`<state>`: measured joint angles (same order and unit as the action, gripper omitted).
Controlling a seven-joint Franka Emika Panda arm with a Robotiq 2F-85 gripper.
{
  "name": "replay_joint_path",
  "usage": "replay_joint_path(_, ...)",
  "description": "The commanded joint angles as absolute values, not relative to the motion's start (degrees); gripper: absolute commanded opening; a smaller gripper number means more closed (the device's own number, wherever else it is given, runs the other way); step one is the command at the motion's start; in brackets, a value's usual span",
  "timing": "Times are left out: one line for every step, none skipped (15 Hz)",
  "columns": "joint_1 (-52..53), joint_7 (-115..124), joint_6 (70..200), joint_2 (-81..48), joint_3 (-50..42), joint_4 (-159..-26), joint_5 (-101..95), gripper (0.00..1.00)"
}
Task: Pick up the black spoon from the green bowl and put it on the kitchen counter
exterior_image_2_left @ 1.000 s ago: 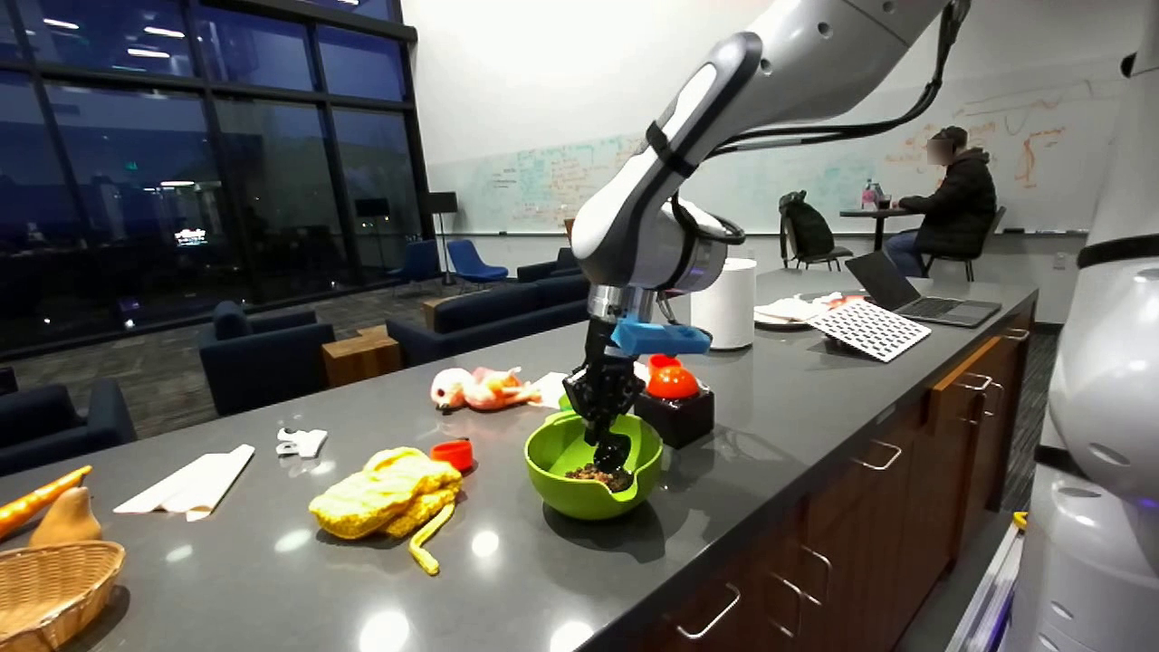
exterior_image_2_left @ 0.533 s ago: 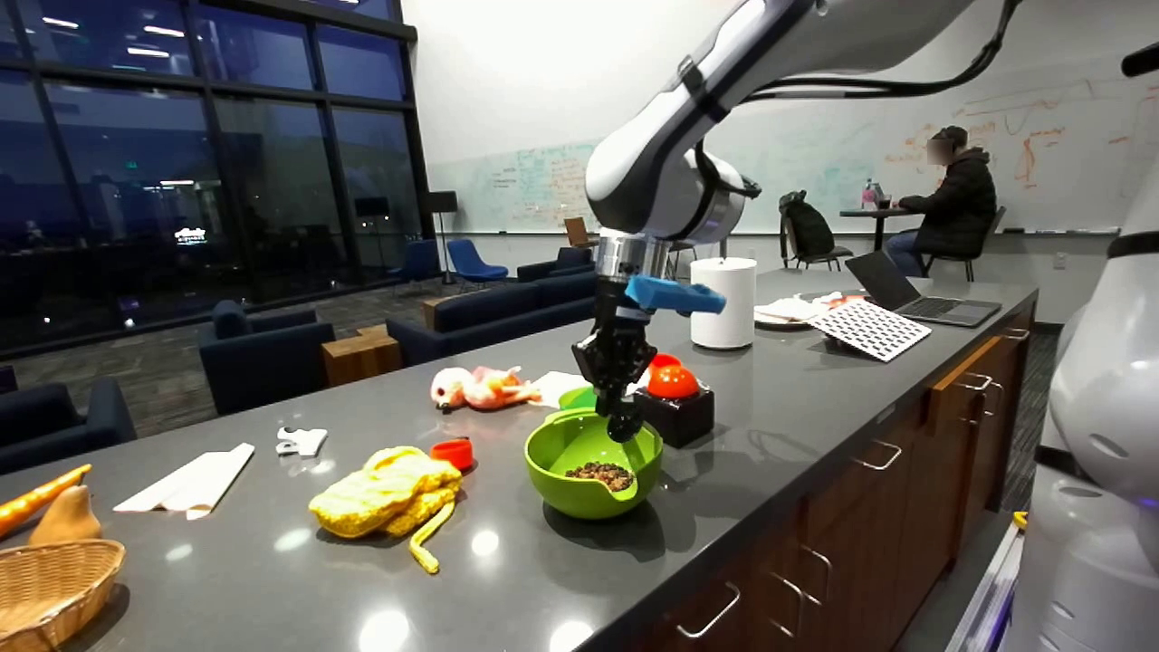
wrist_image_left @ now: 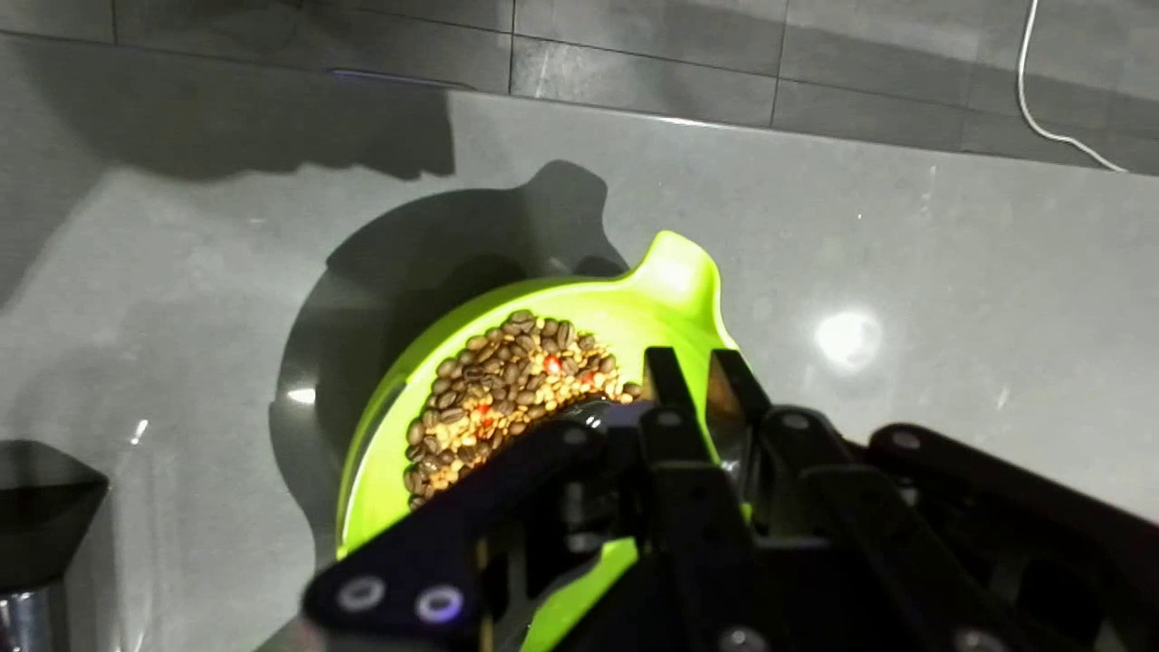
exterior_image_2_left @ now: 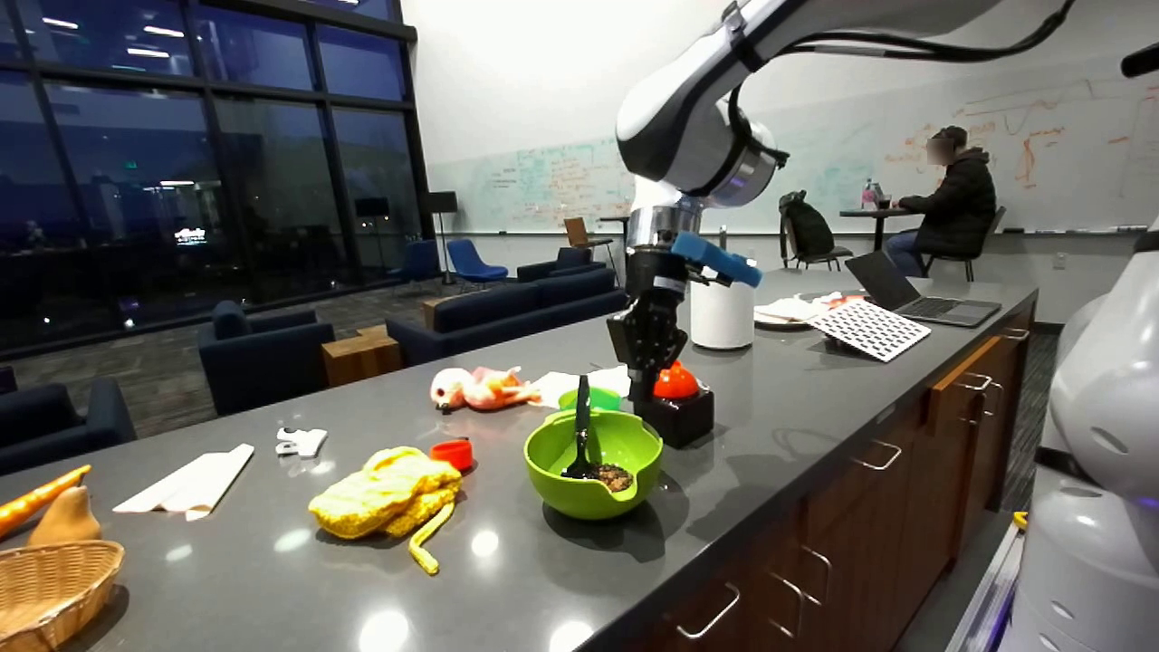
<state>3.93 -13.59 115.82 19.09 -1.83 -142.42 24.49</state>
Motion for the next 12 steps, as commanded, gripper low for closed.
replay_joint_path(4.0,-15.8,114.0,21.2,-3.0,-143.8,25.5,0.04)
replay_joint_path(3.9,-15.4,114.6,21.1,-2.9,-144.0,25.7,0.21)
replay_joint_path(3.9,-14.6,115.4,21.1,-2.7,-144.1,25.8,0.40)
replay_joint_path(3.8,-13.6,116.2,20.9,-2.4,-144.2,26.0,0.44)
replay_joint_path(3.9,-12.6,117.5,20.5,-2.2,-144.2,26.6,0.51)
replay_joint_path(4.0,-11.8,118.9,20.3,-2.0,-144.2,27.3,0.56)
replay_joint_path(4.1,-10.8,121.1,19.9,-1.7,-144.4,28.4,0.64)
replay_joint_path(4.2,-9.8,123.3,19.2,-1.4,-144.3,29.3,0.70)
replay_joint_path(4.3,-8.5,125.5,18.7,-1.0,-144.3,30.1,0.78)
replay_joint_path(4.5,-7.5,128.2,17.9,-0.5,-144.3,30.7,0.84)
replay_joint_path(4.7,-6.8,130.5,17.0,-0.1,-144.2,31.3,0.90)
replay_joint_path(4.8,-5.5,133.4,15.6,0.4,-144.0,31.4,0.98)
